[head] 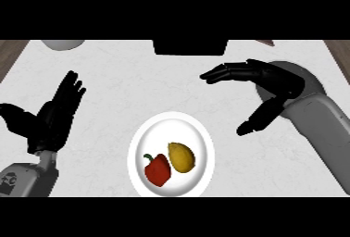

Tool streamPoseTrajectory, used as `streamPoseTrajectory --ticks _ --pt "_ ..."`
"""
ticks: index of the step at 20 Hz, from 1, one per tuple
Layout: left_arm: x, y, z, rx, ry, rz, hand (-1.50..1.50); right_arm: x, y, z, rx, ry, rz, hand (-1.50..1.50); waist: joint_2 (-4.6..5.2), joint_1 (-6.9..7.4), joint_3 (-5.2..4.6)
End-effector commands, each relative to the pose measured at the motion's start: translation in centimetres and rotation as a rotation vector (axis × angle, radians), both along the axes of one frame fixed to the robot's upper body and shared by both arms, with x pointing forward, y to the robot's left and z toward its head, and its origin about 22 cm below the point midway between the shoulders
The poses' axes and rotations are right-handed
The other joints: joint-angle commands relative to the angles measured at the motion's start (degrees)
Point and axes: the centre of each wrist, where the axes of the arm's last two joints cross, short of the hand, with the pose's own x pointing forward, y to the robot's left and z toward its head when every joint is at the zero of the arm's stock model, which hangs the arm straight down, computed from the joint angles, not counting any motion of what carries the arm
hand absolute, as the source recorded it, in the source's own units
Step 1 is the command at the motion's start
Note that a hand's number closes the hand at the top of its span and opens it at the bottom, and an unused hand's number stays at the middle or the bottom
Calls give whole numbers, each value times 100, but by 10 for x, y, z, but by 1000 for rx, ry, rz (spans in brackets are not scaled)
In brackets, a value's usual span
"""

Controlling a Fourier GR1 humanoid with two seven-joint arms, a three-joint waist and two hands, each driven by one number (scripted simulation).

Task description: Pick the lemon from the plate and place it in the pan

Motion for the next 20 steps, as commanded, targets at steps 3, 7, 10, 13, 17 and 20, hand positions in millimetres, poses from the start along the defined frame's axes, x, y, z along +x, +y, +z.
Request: streamPoseTrajectory --ticks 3,7,10,13,17,20 --pt "-2 10 -2 9 17 6 0 -5 54 15 -220 -153 96 -150 -23 -13 -5" --pt "4 2 -11 -5 3 19 0 -11 83 33 -361 -257 96 -150 -23 -71 -7" --pt "-1 -2 -12 -5 8 3 0 -22 112 41 -454 -286 114 -150 -42 -90 -7" --pt "3 10 -9 -10 18 10 0 -30 127 38 -669 -313 158 -150 -48 -100 -12" --pt "-6 3 -16 15 3 18 0 -40 113 13 -838 -295 210 -150 -43 -129 -5" --pt "5 5 1 -19 -3 6 0 -57 139 21 -844 -322 220 -150 -43 -129 -4"
